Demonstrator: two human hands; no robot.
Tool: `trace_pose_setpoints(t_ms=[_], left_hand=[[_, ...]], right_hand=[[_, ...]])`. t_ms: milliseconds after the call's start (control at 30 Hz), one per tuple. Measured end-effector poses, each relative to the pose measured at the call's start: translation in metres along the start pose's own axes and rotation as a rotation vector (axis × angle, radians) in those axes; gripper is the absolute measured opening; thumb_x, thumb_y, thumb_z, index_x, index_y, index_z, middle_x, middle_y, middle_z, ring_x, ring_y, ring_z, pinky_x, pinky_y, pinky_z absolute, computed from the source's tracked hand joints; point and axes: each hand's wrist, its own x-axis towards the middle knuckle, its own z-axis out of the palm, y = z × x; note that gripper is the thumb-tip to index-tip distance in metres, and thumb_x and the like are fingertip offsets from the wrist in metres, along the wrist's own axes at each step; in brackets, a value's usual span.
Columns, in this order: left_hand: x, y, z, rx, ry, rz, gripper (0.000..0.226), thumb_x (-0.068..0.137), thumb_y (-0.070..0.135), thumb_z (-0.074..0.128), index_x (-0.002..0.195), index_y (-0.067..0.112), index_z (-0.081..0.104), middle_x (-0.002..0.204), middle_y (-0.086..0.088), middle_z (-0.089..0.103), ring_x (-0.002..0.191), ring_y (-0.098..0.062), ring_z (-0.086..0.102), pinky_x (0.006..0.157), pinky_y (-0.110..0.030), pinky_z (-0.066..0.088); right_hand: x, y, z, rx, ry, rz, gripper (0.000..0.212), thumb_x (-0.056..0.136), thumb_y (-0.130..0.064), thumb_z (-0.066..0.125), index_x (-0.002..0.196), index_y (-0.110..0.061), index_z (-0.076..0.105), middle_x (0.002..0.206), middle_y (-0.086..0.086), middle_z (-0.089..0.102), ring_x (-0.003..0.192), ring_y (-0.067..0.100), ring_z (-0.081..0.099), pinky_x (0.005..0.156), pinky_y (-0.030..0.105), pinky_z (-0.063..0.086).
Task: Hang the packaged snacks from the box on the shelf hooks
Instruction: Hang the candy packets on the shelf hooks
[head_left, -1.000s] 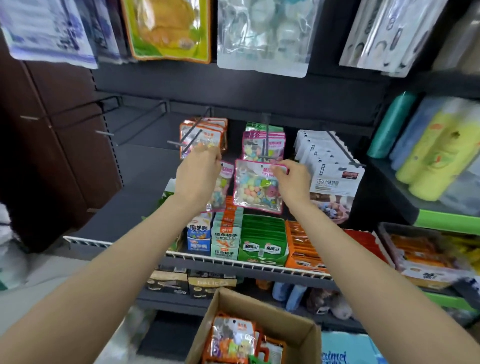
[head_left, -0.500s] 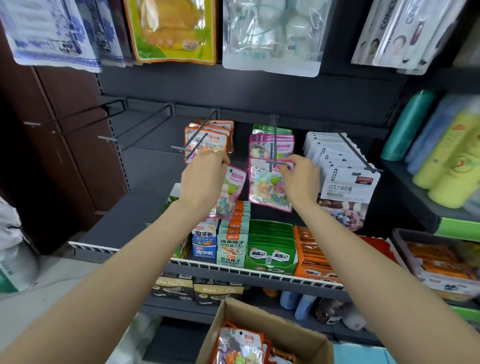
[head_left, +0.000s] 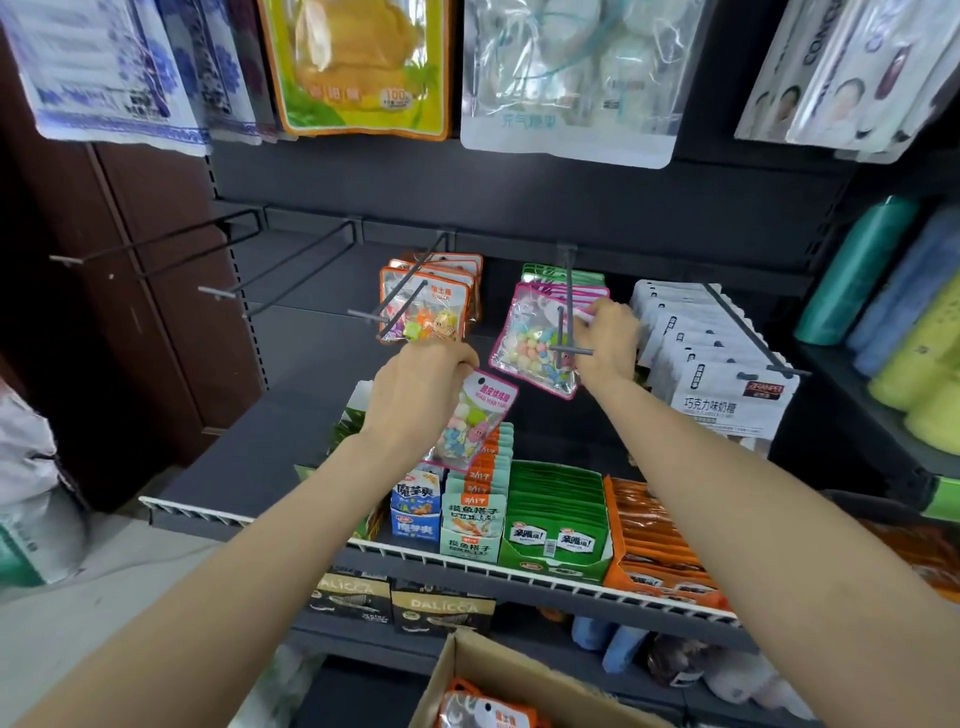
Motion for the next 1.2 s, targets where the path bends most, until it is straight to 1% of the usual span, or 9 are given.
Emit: trace_pose_setpoints(t_ms=[133,200,300,367,467,600,733,833,1200], left_hand=[[0.001,0.003,0.002,-0.113,-0.008,-0.011,0.02,0.094,0.013,0.052,0.1,0.017,0.071,0.095,-0.002,0.071,0.087,-0.021,0.064,0.076,-0.034,0.052],[0.002,0.005,0.005,-0.211,-0.031,-0.015,0.018,0.092,0.014,0.055,0.095,0.018,0.072,0.09,0.0,0.072,0.082,-0.017,0.065,0.078,-0.033,0.053],[0.002,0.013,0.008,-0.353,-0.053,-0.028,0.015,0.089,0.011,0.06,0.091,0.015,0.074,0.083,0.005,0.07,0.071,-0.002,0.059,0.07,-0.002,0.041],[0.002,0.019,0.01,-0.454,-0.059,-0.059,0.012,0.088,0.01,0.062,0.09,0.012,0.074,0.081,0.009,0.065,0.067,0.006,0.054,0.065,0.003,0.035],[0.003,0.026,0.016,-0.591,-0.037,-0.141,0.011,0.089,0.011,0.062,0.091,0.013,0.073,0.082,0.01,0.064,0.071,0.007,0.054,0.067,0.0,0.039],[0.01,0.033,0.023,-0.657,-0.024,-0.195,0.011,0.089,0.011,0.062,0.095,0.012,0.071,0.084,0.009,0.062,0.073,0.002,0.052,0.068,-0.007,0.041],[0.02,0.036,0.032,-0.638,-0.054,-0.217,0.012,0.089,0.013,0.062,0.096,0.009,0.071,0.089,0.005,0.063,0.081,-0.004,0.055,0.075,-0.014,0.044],[0.027,0.037,0.036,-0.62,-0.064,-0.216,0.011,0.089,0.013,0.063,0.095,0.009,0.07,0.088,0.004,0.063,0.082,-0.007,0.055,0.073,-0.015,0.042],[0.044,0.034,0.054,-0.533,0.02,-0.157,0.006,0.089,0.014,0.062,0.09,0.011,0.068,0.083,0.006,0.06,0.08,-0.007,0.052,0.071,-0.015,0.037]], right_hand=[[-0.029,0.004,-0.016,0.176,-0.011,-0.056,0.04,0.087,-0.002,0.059,0.125,-0.004,0.048,0.127,0.014,0.037,0.104,0.018,0.045,0.098,0.022,0.036],[-0.049,0.009,-0.027,0.241,-0.029,-0.084,0.039,0.089,-0.004,0.057,0.126,-0.009,0.049,0.125,0.007,0.04,0.108,0.012,0.046,0.1,0.018,0.034],[-0.075,0.022,-0.04,0.36,-0.113,-0.072,0.018,0.095,-0.017,0.051,0.11,-0.013,0.059,0.113,0.005,0.061,0.102,0.015,0.059,0.091,0.034,0.051],[-0.089,0.023,-0.051,0.534,-0.233,-0.015,0.014,0.096,-0.022,0.05,0.098,-0.014,0.062,0.103,0.004,0.068,0.092,0.012,0.064,0.083,0.034,0.054],[-0.098,0.021,-0.063,0.614,-0.311,-0.051,0.011,0.09,-0.025,0.059,0.092,-0.016,0.066,0.094,-0.001,0.07,0.089,0.011,0.066,0.078,0.029,0.055],[-0.094,0.015,-0.067,0.56,-0.198,-0.058,0.007,0.088,-0.019,0.063,0.087,-0.013,0.065,0.085,-0.004,0.069,0.076,-0.002,0.064,0.065,0.012,0.05],[-0.091,0.012,-0.063,0.521,-0.128,-0.011,0.007,0.088,-0.017,0.063,0.085,-0.012,0.065,0.084,0.004,0.069,0.077,0.012,0.064,0.065,0.02,0.052],[-0.089,0.012,-0.062,0.495,-0.098,0.005,0.006,0.088,-0.017,0.063,0.085,-0.011,0.065,0.083,0.004,0.067,0.071,0.007,0.061,0.054,0.009,0.046],[-0.067,0.018,-0.05,0.265,0.023,-0.125,0.005,0.087,-0.016,0.064,0.091,-0.019,0.062,0.086,-0.002,0.063,0.075,0.008,0.058,0.067,0.019,0.046]])
